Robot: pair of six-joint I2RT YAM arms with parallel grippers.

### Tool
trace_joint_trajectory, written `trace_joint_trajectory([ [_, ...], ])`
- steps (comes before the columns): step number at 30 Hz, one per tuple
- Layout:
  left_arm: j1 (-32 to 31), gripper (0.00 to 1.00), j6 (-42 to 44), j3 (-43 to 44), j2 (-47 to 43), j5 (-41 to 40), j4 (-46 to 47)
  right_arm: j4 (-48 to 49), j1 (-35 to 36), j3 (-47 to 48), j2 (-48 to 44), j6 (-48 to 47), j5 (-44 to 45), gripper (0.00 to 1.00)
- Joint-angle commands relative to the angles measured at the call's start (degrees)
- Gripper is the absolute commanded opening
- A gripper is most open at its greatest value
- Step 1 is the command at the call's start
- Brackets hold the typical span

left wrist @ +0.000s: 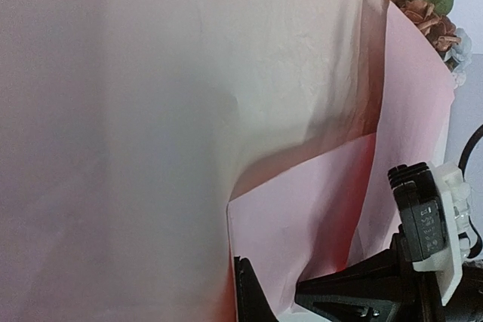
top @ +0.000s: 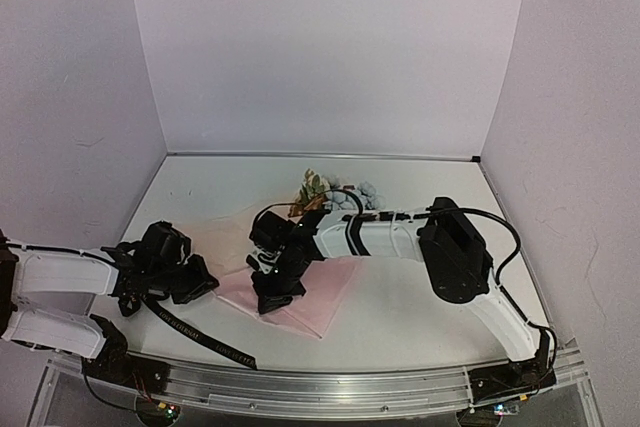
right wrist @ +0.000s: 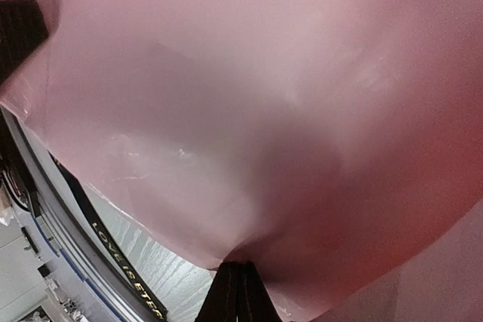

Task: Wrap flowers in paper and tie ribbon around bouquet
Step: Fold the 2/3-folded wrapping paper at the center of the board.

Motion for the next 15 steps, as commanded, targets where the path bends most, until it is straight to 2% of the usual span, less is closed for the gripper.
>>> trace_joint_trajectory([
  [1, 0.03, 0.02, 1.92, 4.43, -0.77, 0.04, -1.6, 0.54, 0.71, -0.8, 1.13, 0.62, 0.63, 0.0],
  [8, -0.04, 0.02, 4.25, 8.57, -2.33, 1.32, -2.68, -0.12, 0.8, -3.1, -3.48, -1.66, -0.15, 0.02],
  [15, -0.04, 0.04, 9.9, 11.6, -2.39, 4.99, -2.67, -1.84, -2.74, -7.24, -14.54, -4.71, -8.65, 0.21],
])
